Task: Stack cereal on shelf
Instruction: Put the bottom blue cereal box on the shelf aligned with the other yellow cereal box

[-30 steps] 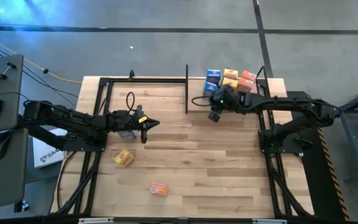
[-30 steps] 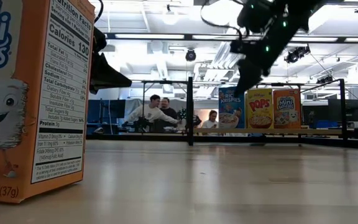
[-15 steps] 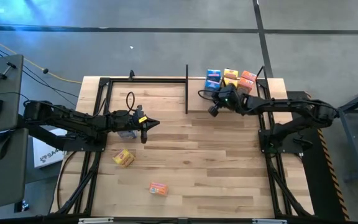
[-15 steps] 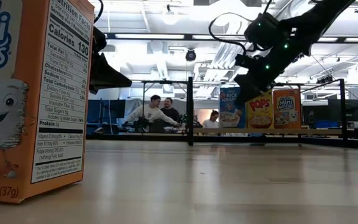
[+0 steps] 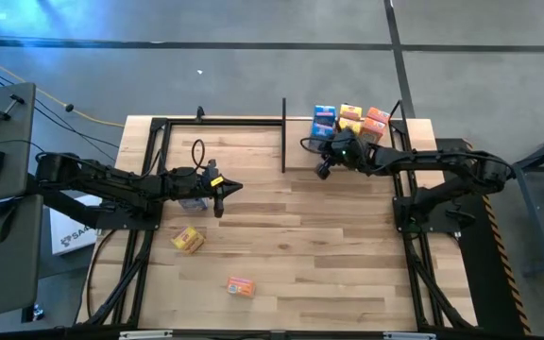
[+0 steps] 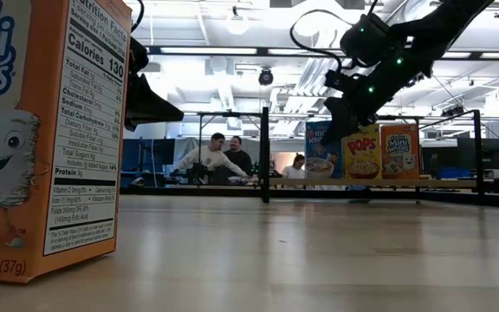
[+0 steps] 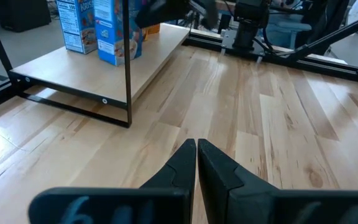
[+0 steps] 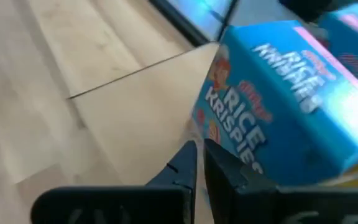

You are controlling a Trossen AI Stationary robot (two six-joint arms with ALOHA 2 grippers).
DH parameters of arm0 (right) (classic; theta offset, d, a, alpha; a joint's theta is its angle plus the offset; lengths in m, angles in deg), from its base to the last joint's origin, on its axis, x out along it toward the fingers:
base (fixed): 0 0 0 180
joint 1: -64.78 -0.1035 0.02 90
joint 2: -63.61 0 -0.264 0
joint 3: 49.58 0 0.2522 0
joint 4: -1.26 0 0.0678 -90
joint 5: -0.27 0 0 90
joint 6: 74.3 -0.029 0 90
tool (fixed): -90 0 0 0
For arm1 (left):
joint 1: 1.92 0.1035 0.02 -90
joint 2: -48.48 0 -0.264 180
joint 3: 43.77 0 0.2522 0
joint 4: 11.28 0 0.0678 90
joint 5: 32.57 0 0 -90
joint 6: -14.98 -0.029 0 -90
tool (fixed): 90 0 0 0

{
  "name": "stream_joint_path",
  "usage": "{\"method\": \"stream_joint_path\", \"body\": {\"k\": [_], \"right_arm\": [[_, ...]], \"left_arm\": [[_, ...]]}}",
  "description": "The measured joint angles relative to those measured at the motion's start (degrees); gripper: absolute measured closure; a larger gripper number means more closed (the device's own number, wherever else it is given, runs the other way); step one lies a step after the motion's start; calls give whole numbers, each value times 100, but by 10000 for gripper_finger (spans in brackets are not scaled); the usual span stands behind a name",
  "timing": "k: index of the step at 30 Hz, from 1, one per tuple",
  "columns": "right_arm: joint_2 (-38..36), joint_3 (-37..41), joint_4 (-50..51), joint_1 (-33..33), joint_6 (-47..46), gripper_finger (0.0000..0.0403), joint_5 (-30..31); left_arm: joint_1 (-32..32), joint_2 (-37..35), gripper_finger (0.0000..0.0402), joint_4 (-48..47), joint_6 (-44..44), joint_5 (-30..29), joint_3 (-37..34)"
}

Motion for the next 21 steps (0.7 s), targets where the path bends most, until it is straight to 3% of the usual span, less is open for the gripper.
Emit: {"method": "stream_joint_path", "body": {"k": [13, 21], "right_arm": [[366, 0, 214, -411, -631, 391, 505], [1270, 0, -294, -827, -1256, 391, 1863]], "left_arm": [[0, 0, 392, 0, 0, 0, 0], [0, 0, 392, -2, 0, 0, 0]]}}
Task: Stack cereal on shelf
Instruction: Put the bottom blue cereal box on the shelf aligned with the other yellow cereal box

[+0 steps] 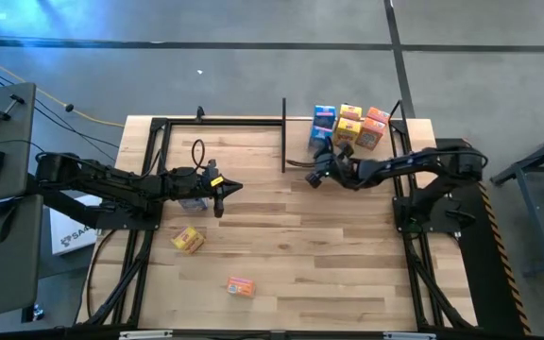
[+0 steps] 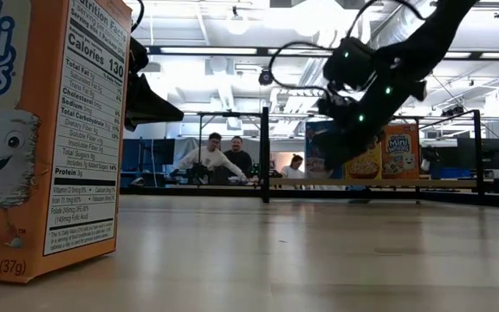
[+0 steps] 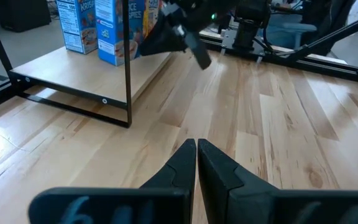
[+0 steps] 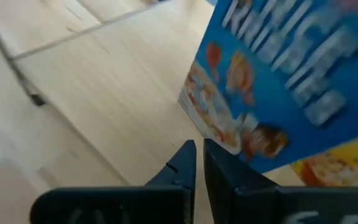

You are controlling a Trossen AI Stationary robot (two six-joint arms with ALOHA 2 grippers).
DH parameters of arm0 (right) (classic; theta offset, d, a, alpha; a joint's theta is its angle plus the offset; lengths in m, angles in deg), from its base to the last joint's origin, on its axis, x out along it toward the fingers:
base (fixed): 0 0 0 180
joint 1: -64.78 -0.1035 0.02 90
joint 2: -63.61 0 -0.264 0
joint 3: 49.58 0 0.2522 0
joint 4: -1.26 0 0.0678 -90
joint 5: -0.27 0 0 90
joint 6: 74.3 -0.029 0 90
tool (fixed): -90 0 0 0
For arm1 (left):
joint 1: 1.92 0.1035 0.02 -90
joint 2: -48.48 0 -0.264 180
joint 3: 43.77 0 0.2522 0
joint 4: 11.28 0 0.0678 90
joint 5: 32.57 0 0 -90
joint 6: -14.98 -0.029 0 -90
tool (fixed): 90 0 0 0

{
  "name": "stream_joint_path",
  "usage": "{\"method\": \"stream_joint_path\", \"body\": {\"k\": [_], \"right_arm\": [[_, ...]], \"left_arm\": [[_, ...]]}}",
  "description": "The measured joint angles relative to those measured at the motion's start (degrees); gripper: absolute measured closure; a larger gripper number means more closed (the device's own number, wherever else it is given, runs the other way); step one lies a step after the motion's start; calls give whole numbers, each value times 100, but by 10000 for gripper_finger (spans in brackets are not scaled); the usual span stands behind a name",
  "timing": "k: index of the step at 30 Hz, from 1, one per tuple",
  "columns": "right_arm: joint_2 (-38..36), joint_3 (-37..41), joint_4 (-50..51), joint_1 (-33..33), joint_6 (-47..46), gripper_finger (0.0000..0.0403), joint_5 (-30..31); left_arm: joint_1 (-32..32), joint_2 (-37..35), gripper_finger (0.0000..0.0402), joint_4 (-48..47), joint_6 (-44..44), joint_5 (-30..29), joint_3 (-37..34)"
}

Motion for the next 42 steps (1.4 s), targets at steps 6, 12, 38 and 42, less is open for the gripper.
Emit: {"method": "stream_joint_path", "body": {"k": [6, 12, 38, 42], "right_arm": [[444, 0, -422, 65, -192, 391, 242], [511, 0, -676, 177, -194, 391, 349], [511, 0, -1475, 447, -65, 391, -16], [511, 0, -1467, 491, -3, 391, 40]], "left_arm": [[0, 1, 392, 0, 0, 0, 0], [0, 0, 392, -2, 0, 0, 0], [-2, 0, 392, -4, 0, 0, -2], [-1, 1, 392, -4, 10, 0, 0]]}}
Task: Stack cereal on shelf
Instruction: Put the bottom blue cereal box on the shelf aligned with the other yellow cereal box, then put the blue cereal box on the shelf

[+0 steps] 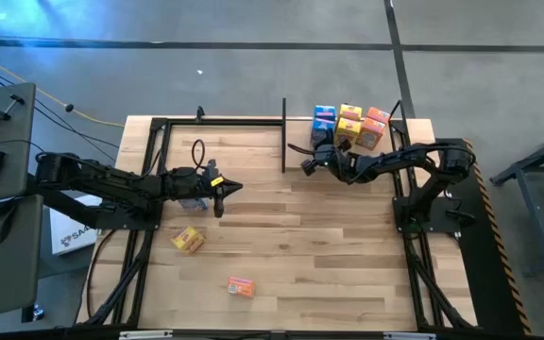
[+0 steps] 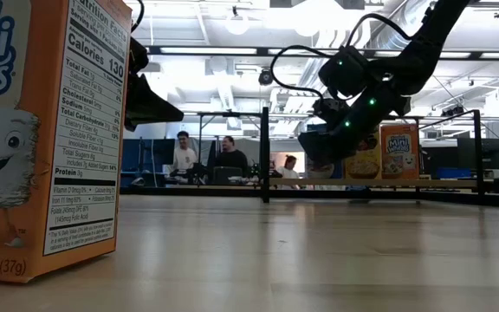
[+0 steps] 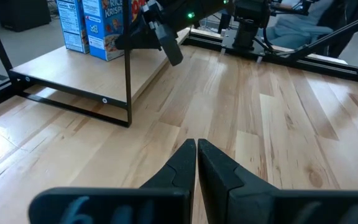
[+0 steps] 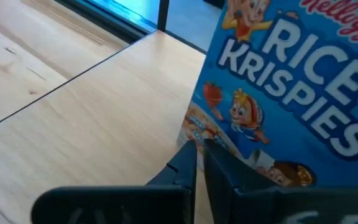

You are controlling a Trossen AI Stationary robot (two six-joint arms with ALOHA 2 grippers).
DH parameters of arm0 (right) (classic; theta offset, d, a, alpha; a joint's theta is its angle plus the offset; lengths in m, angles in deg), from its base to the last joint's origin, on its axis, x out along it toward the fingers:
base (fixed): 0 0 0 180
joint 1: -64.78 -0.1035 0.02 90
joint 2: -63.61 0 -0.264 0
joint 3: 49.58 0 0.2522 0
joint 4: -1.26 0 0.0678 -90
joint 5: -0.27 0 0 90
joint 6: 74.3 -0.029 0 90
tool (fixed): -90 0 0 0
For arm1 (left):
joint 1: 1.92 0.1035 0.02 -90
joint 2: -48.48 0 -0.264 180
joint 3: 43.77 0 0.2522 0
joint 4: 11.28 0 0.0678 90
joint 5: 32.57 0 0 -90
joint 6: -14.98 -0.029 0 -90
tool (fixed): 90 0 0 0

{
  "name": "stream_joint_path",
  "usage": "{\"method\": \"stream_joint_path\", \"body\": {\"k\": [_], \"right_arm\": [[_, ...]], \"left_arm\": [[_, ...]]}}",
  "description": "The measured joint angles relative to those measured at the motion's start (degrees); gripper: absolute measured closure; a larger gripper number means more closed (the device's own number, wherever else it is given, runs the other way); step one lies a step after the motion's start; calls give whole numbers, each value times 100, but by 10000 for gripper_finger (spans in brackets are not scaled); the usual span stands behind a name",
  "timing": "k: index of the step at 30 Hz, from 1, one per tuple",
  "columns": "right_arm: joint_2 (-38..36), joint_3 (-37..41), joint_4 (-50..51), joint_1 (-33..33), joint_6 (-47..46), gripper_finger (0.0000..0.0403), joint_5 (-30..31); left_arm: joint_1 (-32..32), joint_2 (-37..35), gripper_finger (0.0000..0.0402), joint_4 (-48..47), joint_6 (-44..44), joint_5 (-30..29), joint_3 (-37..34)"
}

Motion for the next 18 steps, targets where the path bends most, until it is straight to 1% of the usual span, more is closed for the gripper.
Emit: {"method": "stream_joint_path", "body": {"k": [4, 7, 11, 15, 16, 18], "right_arm": [[-10, 0, 7, -3, 166, 391, -12], [-138, 0, 42, -124, 421, 391, -119], [-523, 0, 338, -377, 603, 391, -571], [-872, 19, 569, -820, 899, 400, -1029], [-919, 100, 480, -931, 955, 401, -1106], [-938, 389, -18, -1090, 1005, 401, -1279]], "left_arm": [[0, 0, 392, 0, -1, 0, 0], [2, -1, 392, 0, 3, 0, -2], [2, 2, 392, 0, 91, -8, 0], [0, -1, 392, 1, 97, -26, 0], [0, 1, 392, 0, 97, -26, 0], [-1, -1, 392, 2, 97, -26, 0]]}}
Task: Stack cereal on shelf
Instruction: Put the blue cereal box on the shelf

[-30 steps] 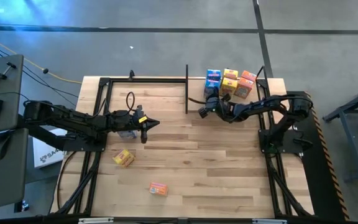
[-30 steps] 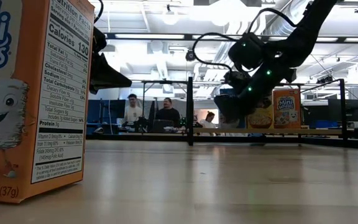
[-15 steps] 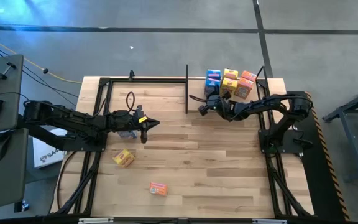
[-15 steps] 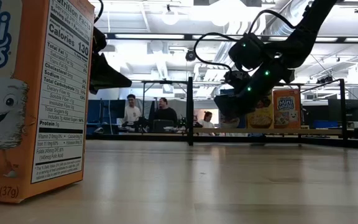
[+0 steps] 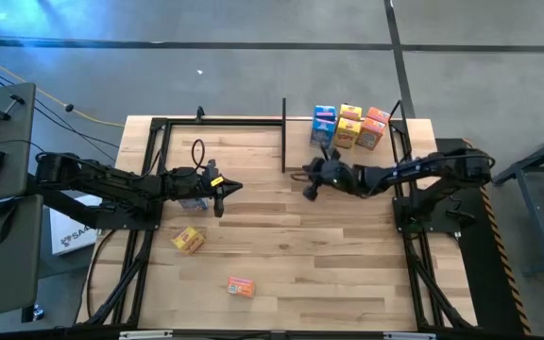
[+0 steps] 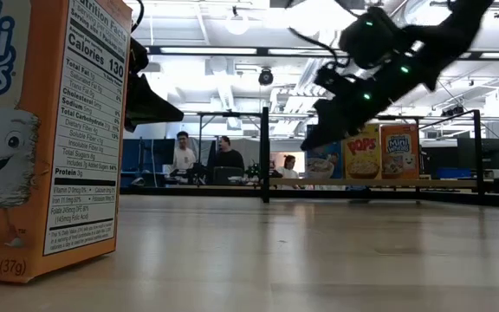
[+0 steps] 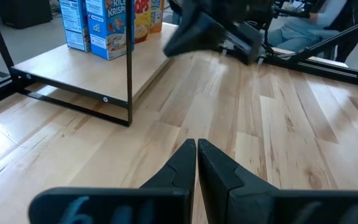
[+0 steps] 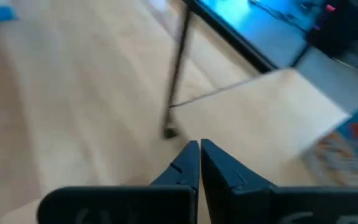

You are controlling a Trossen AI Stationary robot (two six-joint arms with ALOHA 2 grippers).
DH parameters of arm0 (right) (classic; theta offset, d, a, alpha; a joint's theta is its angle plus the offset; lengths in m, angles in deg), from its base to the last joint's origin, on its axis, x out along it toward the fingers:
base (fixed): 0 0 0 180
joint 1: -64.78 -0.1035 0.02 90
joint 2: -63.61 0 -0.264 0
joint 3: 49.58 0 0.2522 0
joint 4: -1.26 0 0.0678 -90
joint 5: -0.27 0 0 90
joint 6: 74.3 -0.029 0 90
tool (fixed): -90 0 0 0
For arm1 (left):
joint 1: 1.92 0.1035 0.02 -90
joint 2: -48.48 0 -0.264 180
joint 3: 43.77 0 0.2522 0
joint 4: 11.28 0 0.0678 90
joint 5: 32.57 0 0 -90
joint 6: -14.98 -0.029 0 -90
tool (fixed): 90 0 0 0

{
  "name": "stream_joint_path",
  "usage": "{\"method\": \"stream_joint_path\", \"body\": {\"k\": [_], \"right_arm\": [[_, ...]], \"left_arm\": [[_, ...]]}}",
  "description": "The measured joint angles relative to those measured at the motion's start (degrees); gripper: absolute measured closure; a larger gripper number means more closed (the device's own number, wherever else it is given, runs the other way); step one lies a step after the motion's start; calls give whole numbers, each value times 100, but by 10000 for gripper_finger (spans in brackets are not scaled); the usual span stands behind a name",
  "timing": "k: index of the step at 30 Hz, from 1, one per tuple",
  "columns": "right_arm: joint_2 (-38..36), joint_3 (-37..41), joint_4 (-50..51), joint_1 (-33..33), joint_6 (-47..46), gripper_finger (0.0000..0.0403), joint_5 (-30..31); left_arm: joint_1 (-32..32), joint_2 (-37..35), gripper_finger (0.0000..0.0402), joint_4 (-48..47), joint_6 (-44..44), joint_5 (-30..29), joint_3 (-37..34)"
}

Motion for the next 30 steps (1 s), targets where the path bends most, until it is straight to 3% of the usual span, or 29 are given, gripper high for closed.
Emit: {"method": "stream_joint_path", "body": {"k": [5, 8, 11, 16, 19, 22, 26, 30], "right_arm": [[-7, 893, -2066, -351, -6, 402, -790], [-13, 1163, -2884, -546, -15, 402, -888], [-15, 1216, -3019, -703, -19, 403, -900], [-15, 1226, -2825, -855, 39, 403, -912], [-15, 1272, -2909, -857, 167, 403, -1243], [-15, 1407, -3272, -890, 240, 403, -1565], [-13, 1790, -3950, -1014, 137, 403, -1549], [-13, 2224, -4627, -1172, -66, 403, -1315]], "left_arm": [[0, 0, 392, 20, 69, 2, -2], [17, 2, 392, 204, 350, -26, -4], [66, 2, 392, 386, 631, -130, 3], [-39, 3, 400, -102, 650, 87, 352], [-274, 4, 399, -1310, 548, 162, 880], [-528, 4, 397, -2972, 504, -152, 1626], [-808, 4, 377, -5009, 654, -693, 2511], [-1021, 4, 336, -6751, 711, -600, 3262]]}}
